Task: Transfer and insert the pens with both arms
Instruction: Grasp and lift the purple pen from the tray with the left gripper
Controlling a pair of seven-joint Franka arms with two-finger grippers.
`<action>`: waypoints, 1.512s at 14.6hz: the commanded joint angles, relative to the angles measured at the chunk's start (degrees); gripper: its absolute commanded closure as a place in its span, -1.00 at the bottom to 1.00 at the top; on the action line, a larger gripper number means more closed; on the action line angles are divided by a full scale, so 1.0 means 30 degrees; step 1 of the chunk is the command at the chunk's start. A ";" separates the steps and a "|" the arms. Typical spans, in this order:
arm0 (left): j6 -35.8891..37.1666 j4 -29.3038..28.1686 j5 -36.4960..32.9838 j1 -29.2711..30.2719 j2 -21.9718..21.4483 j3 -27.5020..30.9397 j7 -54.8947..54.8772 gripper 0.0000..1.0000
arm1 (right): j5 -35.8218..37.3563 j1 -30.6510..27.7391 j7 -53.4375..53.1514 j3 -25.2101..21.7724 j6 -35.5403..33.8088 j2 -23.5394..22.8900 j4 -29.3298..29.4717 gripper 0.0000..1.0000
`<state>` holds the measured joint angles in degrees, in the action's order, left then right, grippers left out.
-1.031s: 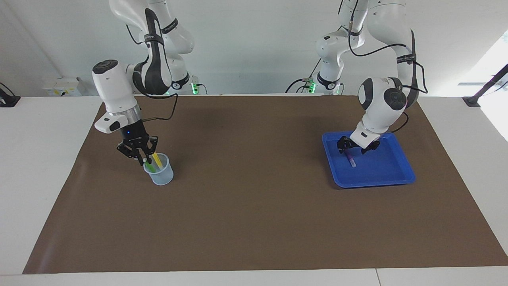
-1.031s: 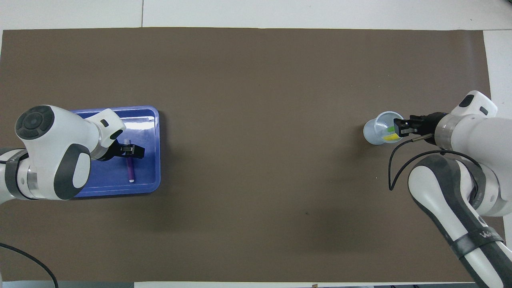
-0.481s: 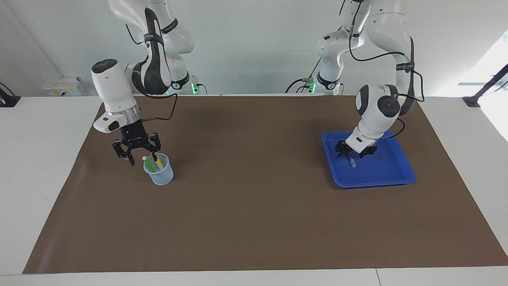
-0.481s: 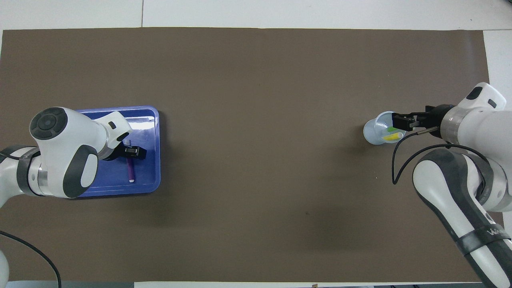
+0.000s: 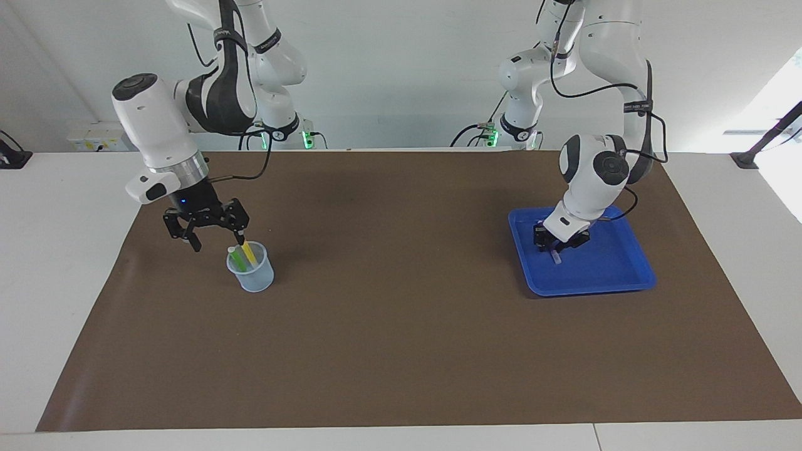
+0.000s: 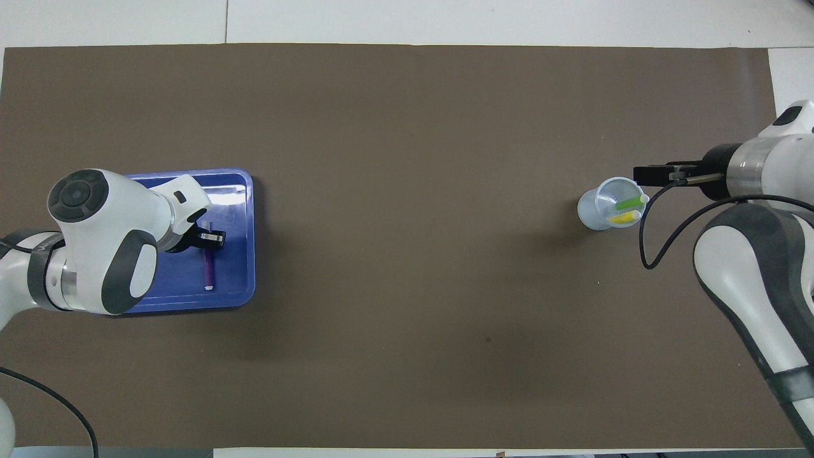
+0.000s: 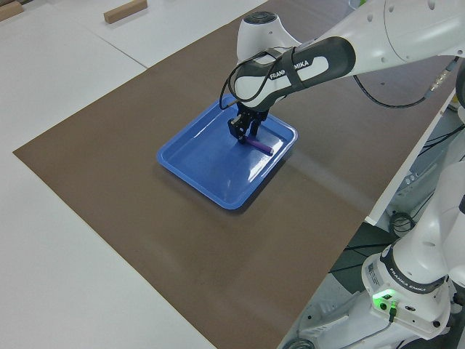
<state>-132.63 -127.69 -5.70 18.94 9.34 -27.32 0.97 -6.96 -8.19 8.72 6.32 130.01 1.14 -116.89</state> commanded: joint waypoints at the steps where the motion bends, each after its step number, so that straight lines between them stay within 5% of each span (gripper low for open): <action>1: -0.0497 -0.0239 -0.0414 -0.0161 0.0316 0.0173 0.0027 1.00 | 0.2312 0.0061 -0.2692 0.0295 -0.2839 -0.0292 0.2248 -1.00; 8: 0.0435 0.0811 -0.0414 0.0133 0.0695 0.0173 0.0027 1.00 | 0.3108 0.2112 -0.5775 0.0354 -0.9111 -0.0467 0.6293 -1.00; 15: 0.7435 0.5936 0.0285 0.0074 0.0697 0.0143 0.1077 1.00 | 0.2966 0.2553 -0.6189 0.0325 -1.3158 -0.0731 0.8962 -1.00; 22: 1.1220 0.9046 0.7219 -0.0219 0.0404 -0.0061 1.0585 1.00 | 0.2408 0.2377 -0.6335 0.0090 -1.3953 -0.0175 0.8906 -1.00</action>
<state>-102.17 -103.35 10.82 18.91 10.31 -27.52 23.78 1.30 -0.49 -9.25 6.30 89.49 0.33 -90.79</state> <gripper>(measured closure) 0.833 0.000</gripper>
